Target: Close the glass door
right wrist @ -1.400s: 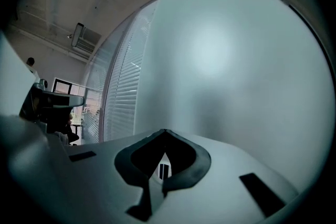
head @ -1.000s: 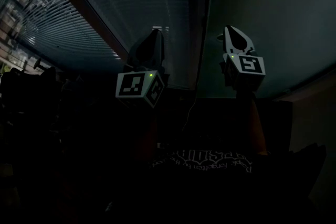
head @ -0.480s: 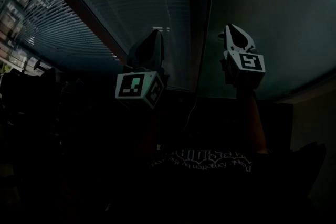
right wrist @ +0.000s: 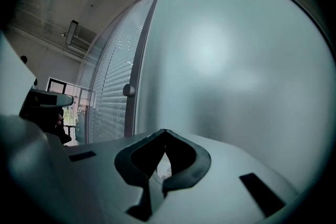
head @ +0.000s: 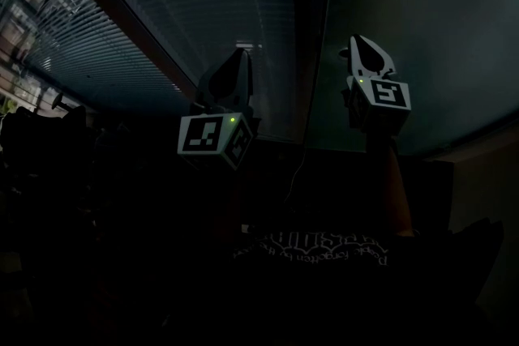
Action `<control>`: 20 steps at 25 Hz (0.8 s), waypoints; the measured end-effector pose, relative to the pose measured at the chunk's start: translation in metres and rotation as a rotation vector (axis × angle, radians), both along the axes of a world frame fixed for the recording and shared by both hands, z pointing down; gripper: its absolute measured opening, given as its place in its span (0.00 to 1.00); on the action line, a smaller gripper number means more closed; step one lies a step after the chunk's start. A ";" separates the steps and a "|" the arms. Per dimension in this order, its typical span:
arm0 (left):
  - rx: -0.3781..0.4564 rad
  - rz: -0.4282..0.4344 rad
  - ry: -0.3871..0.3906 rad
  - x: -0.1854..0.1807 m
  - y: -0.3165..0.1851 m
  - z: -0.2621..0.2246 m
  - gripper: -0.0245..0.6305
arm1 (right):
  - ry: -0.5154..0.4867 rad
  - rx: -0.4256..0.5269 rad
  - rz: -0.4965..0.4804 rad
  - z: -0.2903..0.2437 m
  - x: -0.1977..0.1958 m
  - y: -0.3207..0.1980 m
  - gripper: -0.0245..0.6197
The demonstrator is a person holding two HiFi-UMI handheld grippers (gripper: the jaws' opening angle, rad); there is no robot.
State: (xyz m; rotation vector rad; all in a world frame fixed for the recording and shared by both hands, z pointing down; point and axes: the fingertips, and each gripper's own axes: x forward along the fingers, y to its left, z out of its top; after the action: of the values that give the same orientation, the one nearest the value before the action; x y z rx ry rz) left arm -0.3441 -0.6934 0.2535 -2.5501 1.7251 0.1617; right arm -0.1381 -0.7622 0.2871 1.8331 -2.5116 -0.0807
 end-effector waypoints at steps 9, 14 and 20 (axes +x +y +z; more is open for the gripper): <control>0.001 0.005 0.001 -0.001 -0.001 0.005 0.03 | 0.005 0.014 0.009 0.000 -0.002 -0.003 0.04; -0.001 0.003 0.003 0.000 0.000 0.006 0.03 | 0.003 0.019 0.009 -0.001 -0.001 -0.004 0.04; 0.002 0.003 0.001 0.002 0.001 0.003 0.03 | 0.008 0.029 0.011 -0.003 -0.002 -0.002 0.04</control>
State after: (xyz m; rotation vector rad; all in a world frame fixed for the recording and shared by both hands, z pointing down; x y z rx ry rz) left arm -0.3423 -0.6921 0.2565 -2.5517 1.7205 0.1652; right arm -0.1399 -0.7644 0.2840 1.8533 -2.5075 -0.1245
